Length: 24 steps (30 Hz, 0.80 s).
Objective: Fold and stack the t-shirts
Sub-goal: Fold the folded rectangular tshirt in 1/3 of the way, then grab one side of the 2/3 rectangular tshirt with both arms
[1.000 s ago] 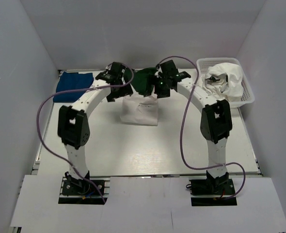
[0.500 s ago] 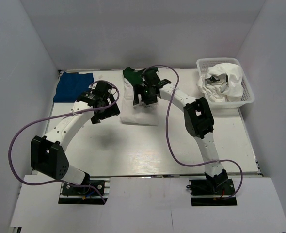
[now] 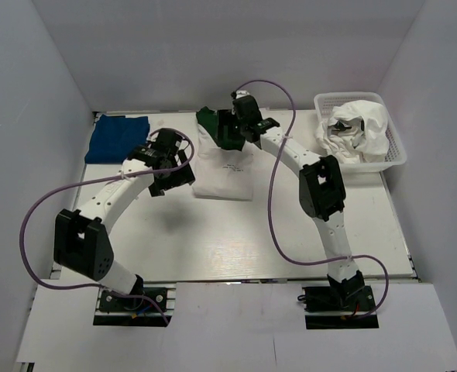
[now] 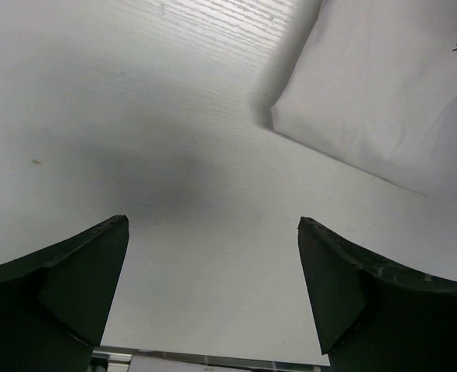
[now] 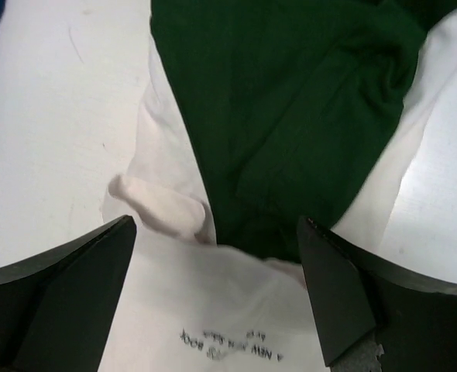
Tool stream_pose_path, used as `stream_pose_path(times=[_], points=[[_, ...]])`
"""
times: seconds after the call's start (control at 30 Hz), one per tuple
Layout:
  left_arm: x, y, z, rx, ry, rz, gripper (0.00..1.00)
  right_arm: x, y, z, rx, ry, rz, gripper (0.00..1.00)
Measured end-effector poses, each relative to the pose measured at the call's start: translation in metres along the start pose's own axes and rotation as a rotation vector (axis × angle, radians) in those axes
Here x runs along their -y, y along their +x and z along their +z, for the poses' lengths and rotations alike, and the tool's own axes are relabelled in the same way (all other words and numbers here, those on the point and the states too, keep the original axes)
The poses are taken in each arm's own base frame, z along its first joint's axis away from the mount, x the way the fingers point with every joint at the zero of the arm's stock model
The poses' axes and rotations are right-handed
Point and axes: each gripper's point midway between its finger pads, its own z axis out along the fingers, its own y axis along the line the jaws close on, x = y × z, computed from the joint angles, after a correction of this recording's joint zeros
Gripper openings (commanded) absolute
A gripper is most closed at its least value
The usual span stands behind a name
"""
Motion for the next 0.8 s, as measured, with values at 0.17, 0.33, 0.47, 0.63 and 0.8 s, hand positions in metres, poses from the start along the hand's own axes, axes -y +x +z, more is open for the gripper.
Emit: stream_pose_path(times=[0.17, 0.33, 0.47, 0.63, 0.8], points=[[0.016, 0.006, 0.031, -0.056, 0.034, 0.042, 0.99, 0.02, 0.057, -0.053, -0.124, 0.018, 0.065, 0.9], [0.025, 0.023, 0.071, -0.108, 0.064, 0.069, 0.93, 0.038, 0.118, -0.127, -0.232, -0.001, 0.19, 0.9], [0.034, 0.028, 0.095, -0.129, 0.091, 0.08, 0.85, 0.037, 0.146, -0.139, -0.299, -0.059, 0.275, 0.9], [0.04, 0.028, 0.108, -0.125, 0.108, 0.092, 0.68, 0.022, 0.183, -0.122, -0.429, -0.155, 0.339, 0.9], [0.043, 0.03, 0.113, -0.114, 0.14, 0.099, 0.64, 0.011, 0.192, -0.112, -0.464, -0.221, 0.363, 0.9]])
